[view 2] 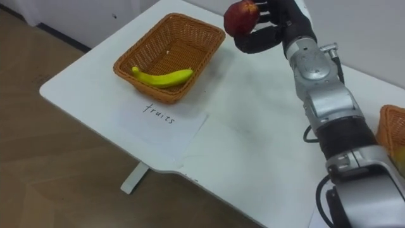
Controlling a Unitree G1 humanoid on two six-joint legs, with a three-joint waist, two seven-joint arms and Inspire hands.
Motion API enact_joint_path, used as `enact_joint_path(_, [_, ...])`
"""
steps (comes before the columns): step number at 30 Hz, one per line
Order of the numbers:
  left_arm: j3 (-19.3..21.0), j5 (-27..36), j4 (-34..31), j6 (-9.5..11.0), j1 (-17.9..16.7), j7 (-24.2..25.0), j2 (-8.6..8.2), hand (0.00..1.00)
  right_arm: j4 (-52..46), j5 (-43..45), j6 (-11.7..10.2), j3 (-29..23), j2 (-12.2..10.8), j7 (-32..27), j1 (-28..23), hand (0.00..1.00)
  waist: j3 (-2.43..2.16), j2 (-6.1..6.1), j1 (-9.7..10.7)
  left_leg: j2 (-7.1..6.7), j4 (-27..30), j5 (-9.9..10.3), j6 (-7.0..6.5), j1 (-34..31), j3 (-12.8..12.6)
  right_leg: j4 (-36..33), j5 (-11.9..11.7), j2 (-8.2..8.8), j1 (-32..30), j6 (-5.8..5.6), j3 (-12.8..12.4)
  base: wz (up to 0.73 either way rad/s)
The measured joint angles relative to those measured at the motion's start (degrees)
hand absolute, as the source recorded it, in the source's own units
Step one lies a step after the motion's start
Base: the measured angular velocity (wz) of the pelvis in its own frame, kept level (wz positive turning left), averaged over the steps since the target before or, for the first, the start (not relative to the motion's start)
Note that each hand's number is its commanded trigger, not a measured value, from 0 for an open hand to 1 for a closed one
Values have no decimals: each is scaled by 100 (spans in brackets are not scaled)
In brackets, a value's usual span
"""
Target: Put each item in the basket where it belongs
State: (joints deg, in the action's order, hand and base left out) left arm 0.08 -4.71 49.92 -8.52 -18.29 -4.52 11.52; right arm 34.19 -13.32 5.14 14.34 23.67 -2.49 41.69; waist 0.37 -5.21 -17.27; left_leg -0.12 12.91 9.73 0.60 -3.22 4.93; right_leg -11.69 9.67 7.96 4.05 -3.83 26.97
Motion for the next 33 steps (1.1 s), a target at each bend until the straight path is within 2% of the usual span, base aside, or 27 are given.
enact_joint_path(7, [125, 3, 26, -61, -32, 151, -7, 0, -149, 31, 37, 3, -26, 19, 0, 100, 44, -114, -85, -94, 48, -5, -10, -12, 85, -12, 58, 73, 123, -89, 0, 21])
enact_joint_path(10, [187, 3, 29, -68, -28, 190, -7, 0, -149, 9, 61, 11, -53, 17, 0, 100, 77, -178, -216, -134, 71, -4, -14, -5, 166, -9, 66, 93, 181, -101, 10, 15])
enact_joint_path(13, [203, 3, 76, -80, -33, 186, 3, 0, -148, -15, 70, 18, -194, 16, 0, 100, 78, -177, -349, -147, 71, 1, -24, 6, 176, 5, 74, 103, 196, -114, 19, 3])
enact_joint_path(16, [203, 4, 75, -97, -44, 181, 7, 0, -120, -21, 78, 47, -290, 16, 0, 100, 87, -166, -399, -153, 66, -1, -31, -10, 221, 2, 77, 104, 206, -120, 65, 9])
enact_joint_path(20, [203, 4, 75, -109, -61, 181, 8, 0, -117, -24, 91, 73, -295, 16, 0, 100, 88, -164, -484, -153, 63, 0, -33, -15, 228, 2, 81, 102, 216, -126, 94, 0])
enact_joint_path(26, [205, -171, -80, -118, -182, 185, 7, 0, -118, 31, 124, 149, -295, 13, 0, 100, 78, -179, -524, -149, 65, -1, -34, -16, 222, 1, 80, 109, 224, -126, 266, 0])
enact_joint_path(27, [206, -182, -118, -119, -211, 185, 7, 0, -118, 32, 127, 213, -293, 11, 0, 92, 74, -184, -522, -149, 64, -1, -34, -16, 219, -1, 80, 114, 225, -126, 318, 0])
enact_joint_path(29, [206, -178, -156, -119, -229, 186, 7, 0, -118, 27, 139, 272, -295, 14, 0, 59, 71, -192, -525, -149, 65, -1, -34, -17, 219, -5, 80, 115, 226, -125, 316, 0])
enact_joint_path(31, [215, -181, -168, -119, -229, 186, 13, 0, -117, 6, 148, 290, -295, 14, 0, 51, 67, -221, -530, -150, 64, -2, -35, -8, 224, -5, 81, 115, 236, -126, 305, 0])
enact_joint_path(33, [216, -234, -170, -119, -229, 186, 21, 0, -117, -10, 148, 296, -295, 14, 0, 14, 64, -257, -529, -148, 61, -2, -35, -8, 230, -4, 81, 112, 236, -126, 300, 0])
